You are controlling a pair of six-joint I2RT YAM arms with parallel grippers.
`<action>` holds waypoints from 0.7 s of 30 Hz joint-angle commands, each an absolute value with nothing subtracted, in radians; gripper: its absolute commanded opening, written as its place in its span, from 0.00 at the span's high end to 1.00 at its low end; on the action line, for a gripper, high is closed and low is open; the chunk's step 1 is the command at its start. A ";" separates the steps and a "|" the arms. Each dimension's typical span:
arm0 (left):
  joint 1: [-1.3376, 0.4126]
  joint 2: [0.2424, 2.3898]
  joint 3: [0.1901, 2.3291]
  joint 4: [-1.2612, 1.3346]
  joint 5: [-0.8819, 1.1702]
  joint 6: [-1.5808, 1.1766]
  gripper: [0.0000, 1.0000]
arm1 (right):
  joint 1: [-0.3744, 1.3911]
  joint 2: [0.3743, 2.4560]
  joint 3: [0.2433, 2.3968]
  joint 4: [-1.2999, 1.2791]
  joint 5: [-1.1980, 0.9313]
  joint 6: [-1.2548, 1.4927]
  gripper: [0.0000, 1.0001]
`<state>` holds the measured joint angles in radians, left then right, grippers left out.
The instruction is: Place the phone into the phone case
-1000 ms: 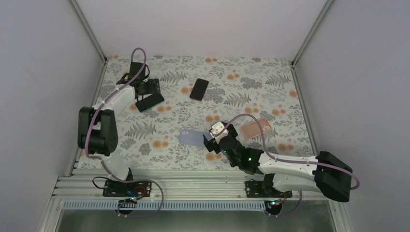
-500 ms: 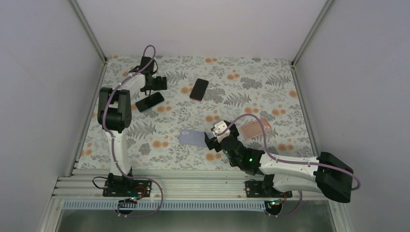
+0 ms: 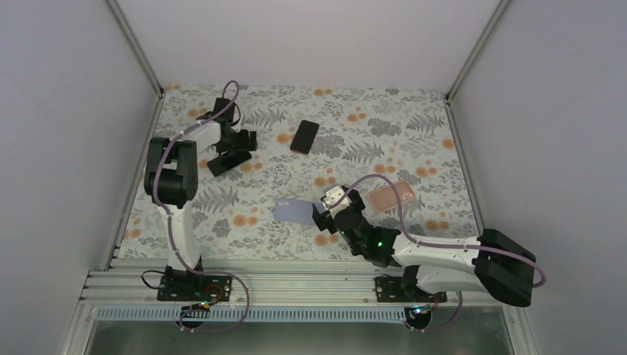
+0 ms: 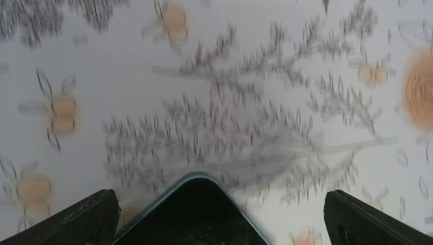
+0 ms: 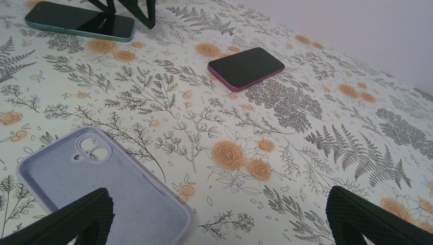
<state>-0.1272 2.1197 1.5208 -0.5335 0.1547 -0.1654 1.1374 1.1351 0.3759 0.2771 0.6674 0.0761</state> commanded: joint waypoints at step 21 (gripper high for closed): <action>-0.180 1.773 1.132 -0.616 0.122 -0.112 0.00 | 1.135 1.159 0.413 0.265 0.714 0.134 0.01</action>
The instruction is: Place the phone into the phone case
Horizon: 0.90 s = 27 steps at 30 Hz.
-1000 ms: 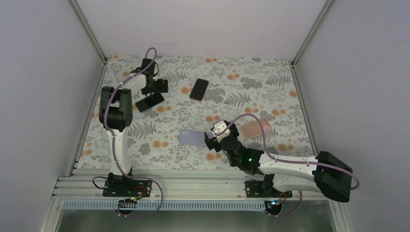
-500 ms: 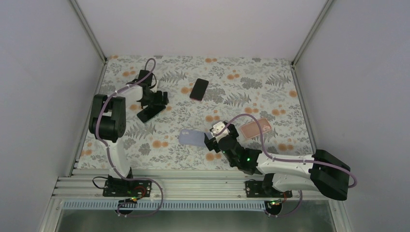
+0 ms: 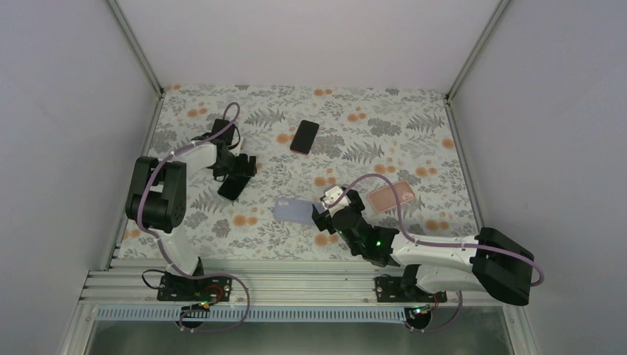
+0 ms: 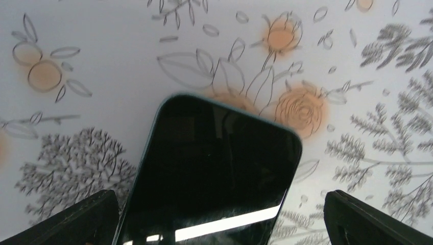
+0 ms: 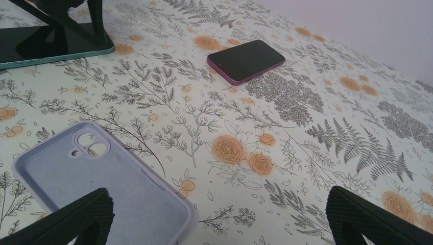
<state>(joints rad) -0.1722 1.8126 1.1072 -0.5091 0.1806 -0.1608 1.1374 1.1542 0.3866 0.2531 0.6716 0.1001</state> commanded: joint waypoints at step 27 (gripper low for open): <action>-0.270 1.801 1.055 -0.734 0.054 -0.042 0.00 | 1.136 1.127 0.405 0.251 0.707 0.153 0.01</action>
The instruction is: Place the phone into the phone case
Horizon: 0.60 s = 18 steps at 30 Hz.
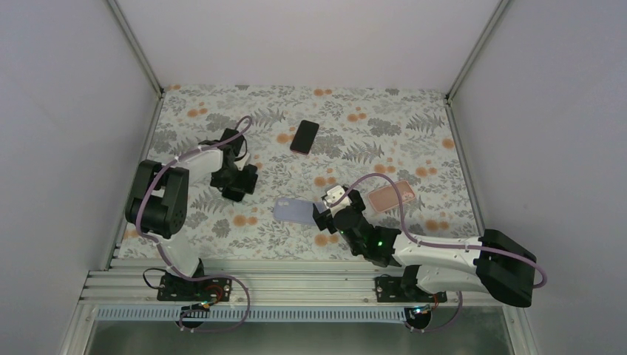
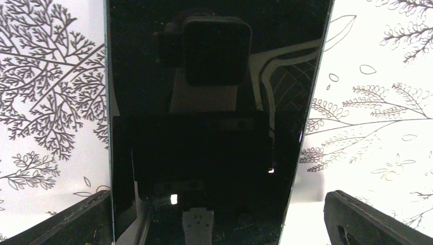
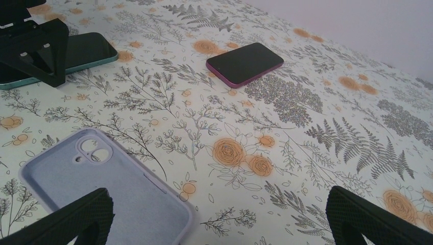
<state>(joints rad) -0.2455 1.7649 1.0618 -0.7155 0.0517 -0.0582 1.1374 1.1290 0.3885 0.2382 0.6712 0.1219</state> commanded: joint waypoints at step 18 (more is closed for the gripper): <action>-0.309 1.815 1.047 -0.718 0.000 -0.055 0.28 | 1.133 1.071 0.402 0.218 0.641 0.172 0.01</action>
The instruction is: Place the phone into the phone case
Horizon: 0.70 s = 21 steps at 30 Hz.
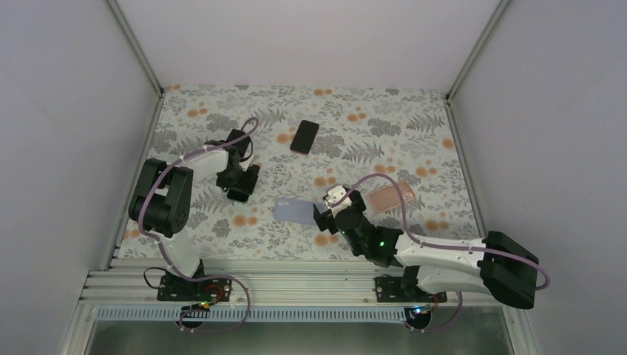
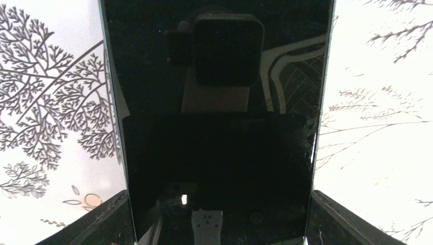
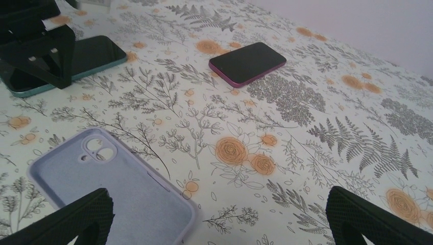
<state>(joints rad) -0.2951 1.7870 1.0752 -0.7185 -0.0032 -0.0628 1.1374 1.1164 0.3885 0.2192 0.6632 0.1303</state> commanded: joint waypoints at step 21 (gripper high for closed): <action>-0.571 1.480 1.064 -0.631 -0.078 0.058 0.39 | 0.747 1.029 0.659 -0.128 -0.134 0.224 0.01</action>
